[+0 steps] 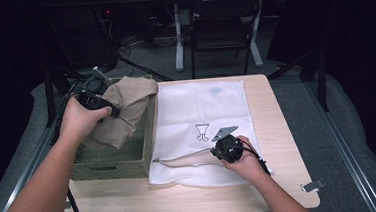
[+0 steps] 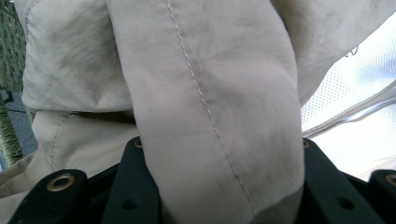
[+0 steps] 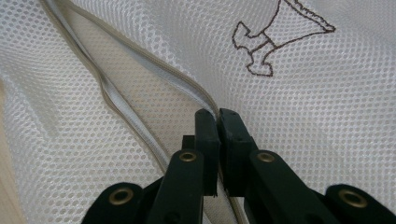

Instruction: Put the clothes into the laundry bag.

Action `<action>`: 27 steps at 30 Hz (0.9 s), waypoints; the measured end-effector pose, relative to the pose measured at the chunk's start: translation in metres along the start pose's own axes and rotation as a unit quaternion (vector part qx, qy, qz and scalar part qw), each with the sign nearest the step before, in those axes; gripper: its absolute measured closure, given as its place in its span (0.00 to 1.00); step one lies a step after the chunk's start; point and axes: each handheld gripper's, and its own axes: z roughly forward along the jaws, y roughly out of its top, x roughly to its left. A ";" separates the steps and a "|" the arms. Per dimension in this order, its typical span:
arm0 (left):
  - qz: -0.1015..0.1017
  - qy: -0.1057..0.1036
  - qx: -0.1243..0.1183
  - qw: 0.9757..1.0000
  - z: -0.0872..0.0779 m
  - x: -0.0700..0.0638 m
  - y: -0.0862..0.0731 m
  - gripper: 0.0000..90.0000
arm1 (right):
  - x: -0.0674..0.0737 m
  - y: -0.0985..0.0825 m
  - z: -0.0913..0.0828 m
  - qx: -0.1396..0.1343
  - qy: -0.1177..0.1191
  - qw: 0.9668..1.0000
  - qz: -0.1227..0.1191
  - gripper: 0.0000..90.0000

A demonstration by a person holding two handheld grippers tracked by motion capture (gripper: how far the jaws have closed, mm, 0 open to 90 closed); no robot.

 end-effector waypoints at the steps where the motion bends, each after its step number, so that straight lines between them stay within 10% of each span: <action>1: 0.000 0.000 -0.002 1.000 0.000 0.000 -0.001 0.71 | 0.000 0.002 0.000 0.002 -0.006 1.000 -0.007 0.97; 27: 0.004 -0.001 0.003 1.000 -0.003 -0.003 -0.003 0.71 | -0.010 0.033 -0.023 -0.028 -0.043 0.999 0.005 0.98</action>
